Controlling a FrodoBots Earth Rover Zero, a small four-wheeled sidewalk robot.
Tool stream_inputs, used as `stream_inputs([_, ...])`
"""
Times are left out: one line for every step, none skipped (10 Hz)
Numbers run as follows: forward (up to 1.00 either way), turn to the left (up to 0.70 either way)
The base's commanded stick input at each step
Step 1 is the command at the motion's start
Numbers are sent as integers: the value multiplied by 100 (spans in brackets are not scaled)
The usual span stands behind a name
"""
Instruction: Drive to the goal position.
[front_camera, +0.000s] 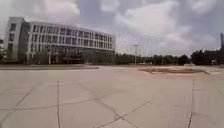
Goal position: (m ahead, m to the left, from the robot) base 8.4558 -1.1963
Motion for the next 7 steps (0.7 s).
stream_inputs([50, -2])
stream_inputs([50, -2])
stream_inputs([50, -2])
stream_inputs([50, -2])
stream_inputs([50, -2])
stream_inputs([50, -2])
stream_inputs([50, -2])
